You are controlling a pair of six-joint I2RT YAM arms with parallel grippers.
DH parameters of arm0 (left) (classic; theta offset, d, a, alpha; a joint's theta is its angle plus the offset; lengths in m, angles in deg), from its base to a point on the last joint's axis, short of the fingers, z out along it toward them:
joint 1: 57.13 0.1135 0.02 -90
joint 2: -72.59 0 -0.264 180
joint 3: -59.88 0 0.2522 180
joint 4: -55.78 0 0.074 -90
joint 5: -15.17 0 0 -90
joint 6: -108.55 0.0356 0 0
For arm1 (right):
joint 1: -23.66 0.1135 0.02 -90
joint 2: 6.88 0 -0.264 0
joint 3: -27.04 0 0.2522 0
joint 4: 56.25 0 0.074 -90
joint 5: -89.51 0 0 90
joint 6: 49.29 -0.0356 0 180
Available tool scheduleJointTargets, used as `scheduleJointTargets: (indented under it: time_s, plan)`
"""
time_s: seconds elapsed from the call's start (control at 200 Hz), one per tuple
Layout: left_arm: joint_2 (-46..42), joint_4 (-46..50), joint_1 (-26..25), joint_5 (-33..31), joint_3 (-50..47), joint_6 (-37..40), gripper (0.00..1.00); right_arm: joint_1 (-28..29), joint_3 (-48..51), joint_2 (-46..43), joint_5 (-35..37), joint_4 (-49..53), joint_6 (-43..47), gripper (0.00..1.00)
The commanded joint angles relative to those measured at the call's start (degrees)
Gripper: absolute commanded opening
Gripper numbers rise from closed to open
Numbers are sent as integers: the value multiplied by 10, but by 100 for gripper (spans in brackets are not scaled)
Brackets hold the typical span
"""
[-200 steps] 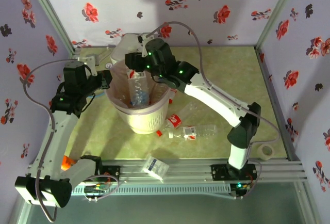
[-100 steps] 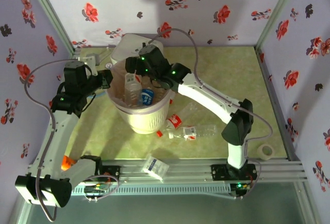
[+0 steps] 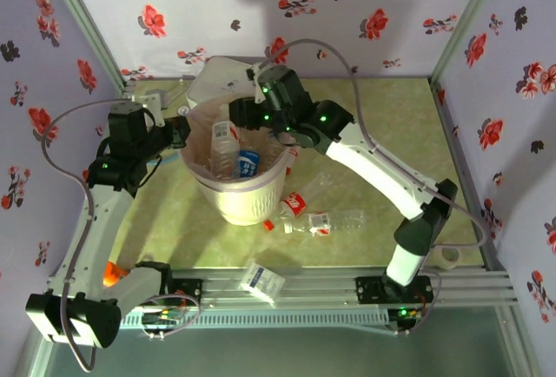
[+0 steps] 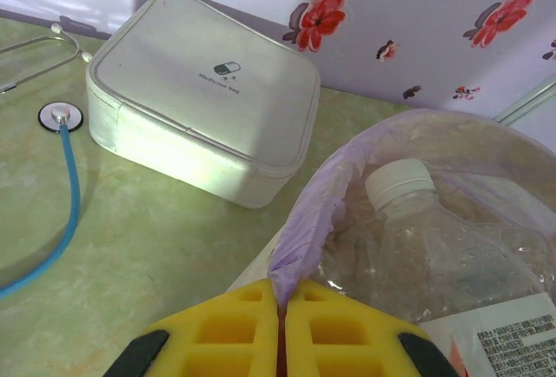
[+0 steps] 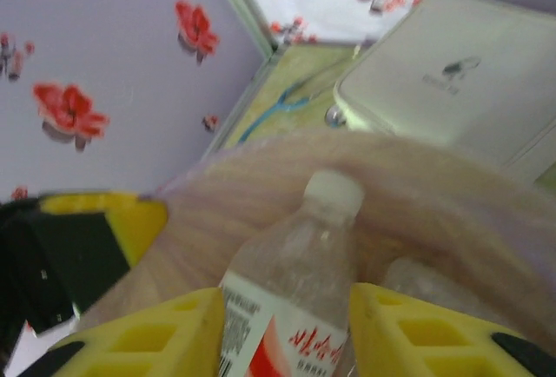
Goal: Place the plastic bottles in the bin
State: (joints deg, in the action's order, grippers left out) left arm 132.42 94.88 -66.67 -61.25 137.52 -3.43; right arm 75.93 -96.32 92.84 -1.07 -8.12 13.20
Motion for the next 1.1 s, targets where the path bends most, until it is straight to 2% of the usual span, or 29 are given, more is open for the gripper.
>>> scheduleJointTargets:
  time_s: [0.0,0.11,0.28,0.42,0.52,0.76,0.96,1.095]
  plan:
    - [2,-33,-5,19,8,-17,0,24,23,40,-59,40,6,39]
    - [9,-34,-5,18,6,-23,0,44,26,78,-69,32,-2,38]
    - [13,-43,-5,21,4,-32,0,46,10,119,-96,0,-24,39]
    - [14,-34,-5,20,12,-22,0,43,-21,97,-73,0,-8,46]
    - [15,-33,-5,19,13,-20,0,30,-25,60,-60,-3,2,54]
    - [18,-33,-6,19,12,-13,0,-51,41,-64,-51,-41,-7,80]
    - [25,-35,-6,18,13,-11,0,-128,92,-116,-41,-59,-20,90]
    - [24,-31,-6,15,16,-4,0,-190,106,-100,22,-9,-22,96]
